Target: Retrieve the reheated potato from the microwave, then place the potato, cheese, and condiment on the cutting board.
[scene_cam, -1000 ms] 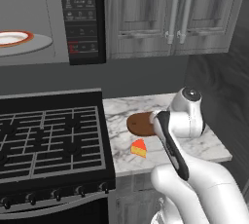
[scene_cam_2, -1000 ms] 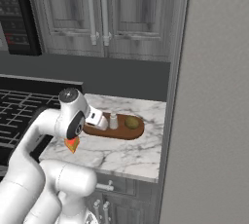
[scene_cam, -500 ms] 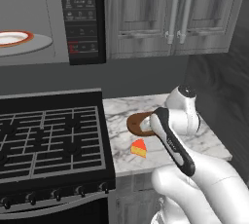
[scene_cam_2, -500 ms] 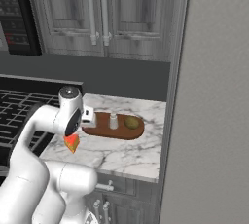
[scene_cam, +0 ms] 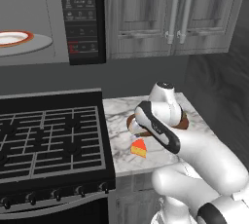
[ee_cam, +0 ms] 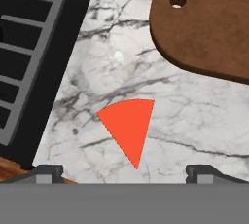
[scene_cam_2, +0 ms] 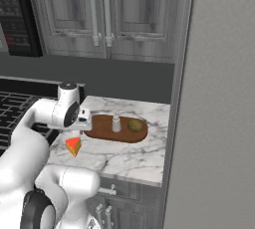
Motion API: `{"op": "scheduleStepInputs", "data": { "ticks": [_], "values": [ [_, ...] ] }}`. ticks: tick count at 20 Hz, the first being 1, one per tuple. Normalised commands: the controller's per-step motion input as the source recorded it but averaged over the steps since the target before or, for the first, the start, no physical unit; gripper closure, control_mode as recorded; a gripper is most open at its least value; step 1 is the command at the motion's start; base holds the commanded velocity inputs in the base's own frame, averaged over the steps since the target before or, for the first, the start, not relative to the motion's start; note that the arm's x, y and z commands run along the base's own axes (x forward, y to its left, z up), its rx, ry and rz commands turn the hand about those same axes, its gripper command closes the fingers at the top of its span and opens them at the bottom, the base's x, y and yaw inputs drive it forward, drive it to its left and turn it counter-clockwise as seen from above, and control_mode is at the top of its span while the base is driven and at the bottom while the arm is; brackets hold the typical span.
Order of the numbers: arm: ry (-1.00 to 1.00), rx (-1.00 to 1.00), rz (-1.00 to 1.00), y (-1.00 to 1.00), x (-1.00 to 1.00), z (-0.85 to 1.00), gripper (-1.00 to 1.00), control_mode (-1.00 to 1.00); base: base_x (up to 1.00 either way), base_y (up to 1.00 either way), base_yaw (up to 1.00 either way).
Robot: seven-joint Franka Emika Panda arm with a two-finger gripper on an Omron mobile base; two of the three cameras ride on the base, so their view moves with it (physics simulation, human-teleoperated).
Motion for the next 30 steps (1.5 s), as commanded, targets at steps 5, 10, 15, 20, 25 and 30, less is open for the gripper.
{"op": "scheduleStepInputs", "data": {
  "ticks": [5,10,15,20,25,30],
  "values": [
    [0.08,-0.08,0.03,0.00,0.05,-0.34,-1.00,-1.00,0.00,0.00,0.00],
    [0.01,-0.01,0.02,-0.02,0.02,-0.44,-1.00,-1.00,0.00,0.00,0.00],
    [0.00,0.03,0.00,-0.05,0.01,-0.39,-1.00,-1.00,0.00,0.00,0.00],
    [0.00,0.01,0.00,-0.01,-0.05,-0.24,-1.00,-1.00,0.00,0.00,0.00],
    [-0.04,0.00,0.00,0.05,-0.14,-0.09,-1.00,-1.00,0.00,0.00,0.00],
    [-0.05,0.00,0.00,0.03,-0.08,-0.10,-1.00,-1.00,0.00,0.00,0.00]
  ]
}}
